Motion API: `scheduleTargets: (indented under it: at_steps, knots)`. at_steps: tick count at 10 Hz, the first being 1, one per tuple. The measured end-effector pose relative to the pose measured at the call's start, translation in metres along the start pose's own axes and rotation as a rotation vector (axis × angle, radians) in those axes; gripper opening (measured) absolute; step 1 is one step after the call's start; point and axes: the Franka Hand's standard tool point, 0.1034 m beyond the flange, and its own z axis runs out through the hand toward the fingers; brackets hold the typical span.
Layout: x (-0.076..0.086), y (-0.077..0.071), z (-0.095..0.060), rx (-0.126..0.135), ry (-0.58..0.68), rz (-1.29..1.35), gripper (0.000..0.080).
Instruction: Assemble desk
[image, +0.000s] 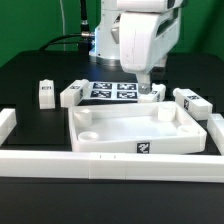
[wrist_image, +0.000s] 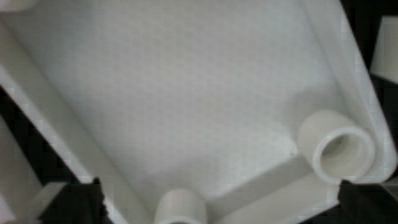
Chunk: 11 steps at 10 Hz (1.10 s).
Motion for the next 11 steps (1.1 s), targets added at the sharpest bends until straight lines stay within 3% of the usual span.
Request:
scheduleTargets:
  at_steps: [3,6,7,8,11]
  knots:
    - [-0.031,-0.012,0.015,0.049,-0.001,-0.097,0.0649]
    - [-0.03,-0.012,0.016,0.049,-0.003,-0.102,0.0649]
    - [-0.032,-0.01,0.017,0.032,0.0,-0.145,0.0649]
    - [-0.04,-0.011,0.021,-0.009,0.01,-0.254,0.0649]
    - [-0.054,-0.02,0.039,0.018,0.011,-0.37,0.0649]
